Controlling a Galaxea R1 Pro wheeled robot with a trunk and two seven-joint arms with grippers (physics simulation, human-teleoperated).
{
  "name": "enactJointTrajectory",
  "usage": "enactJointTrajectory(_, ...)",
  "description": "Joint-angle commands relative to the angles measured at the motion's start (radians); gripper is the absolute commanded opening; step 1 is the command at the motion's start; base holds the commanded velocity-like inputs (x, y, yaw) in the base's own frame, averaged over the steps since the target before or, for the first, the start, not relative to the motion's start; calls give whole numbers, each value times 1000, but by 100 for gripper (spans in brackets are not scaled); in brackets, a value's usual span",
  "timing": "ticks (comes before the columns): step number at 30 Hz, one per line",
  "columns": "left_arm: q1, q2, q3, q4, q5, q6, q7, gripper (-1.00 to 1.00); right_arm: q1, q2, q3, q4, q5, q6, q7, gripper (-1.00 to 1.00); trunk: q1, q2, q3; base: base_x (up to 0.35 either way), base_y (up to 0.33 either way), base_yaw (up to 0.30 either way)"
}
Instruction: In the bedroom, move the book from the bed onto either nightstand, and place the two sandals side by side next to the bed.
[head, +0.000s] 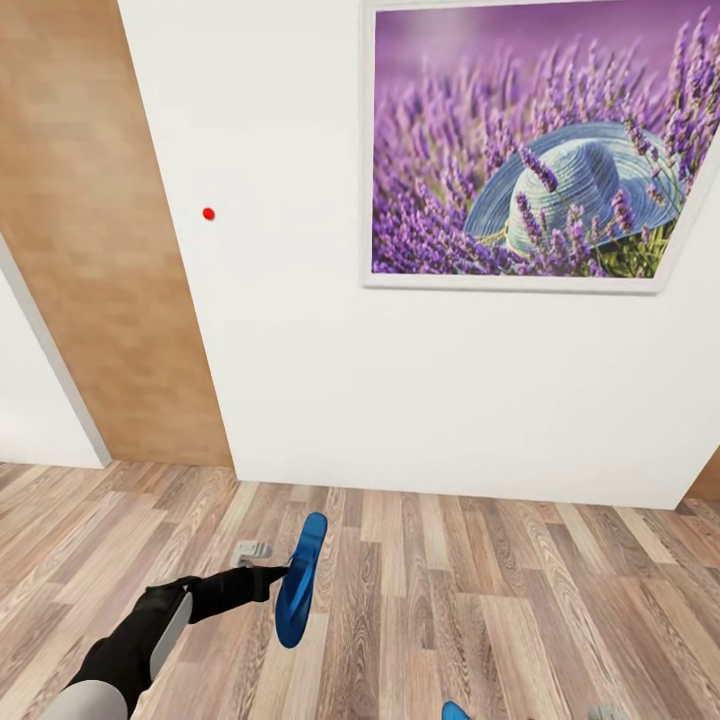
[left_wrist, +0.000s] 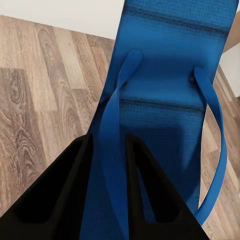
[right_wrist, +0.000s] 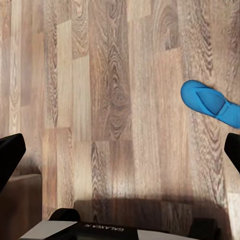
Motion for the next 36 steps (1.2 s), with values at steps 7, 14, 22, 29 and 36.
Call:
enactJointTrajectory(7, -1, -2, 0, 1, 6, 6, 4, -100, -4, -41, -10, -87, -6, 227, 4, 100, 27, -50, -23, 0, 0, 0)
enactJointTrajectory(14, -1, -2, 0, 1, 6, 6, 5, -100, -5, -59, -13, -422, -3, 673, -3, 100, 54, -99, -45, 0, 0, 0)
enactJointTrajectory(22, -1, -2, 1, 1, 5, 5, 8, -100, -9, -59, -7, -559, 164, 810, -120, 100, 84, -155, -70, 0, 0, 0)
enactJointTrajectory(29, -1, -2, 1, 1, 4, 5, 8, -100, -10, -57, -7, -561, 749, 812, -288, 100, 111, -204, -92, 0, 0, 0)
enactJointTrajectory(36, -1, -2, 1, 1, 3, 5, 9, -100, -10, -57, -11, -617, 771, 820, -289, 100, 138, -253, -114, 0, 0, 0)
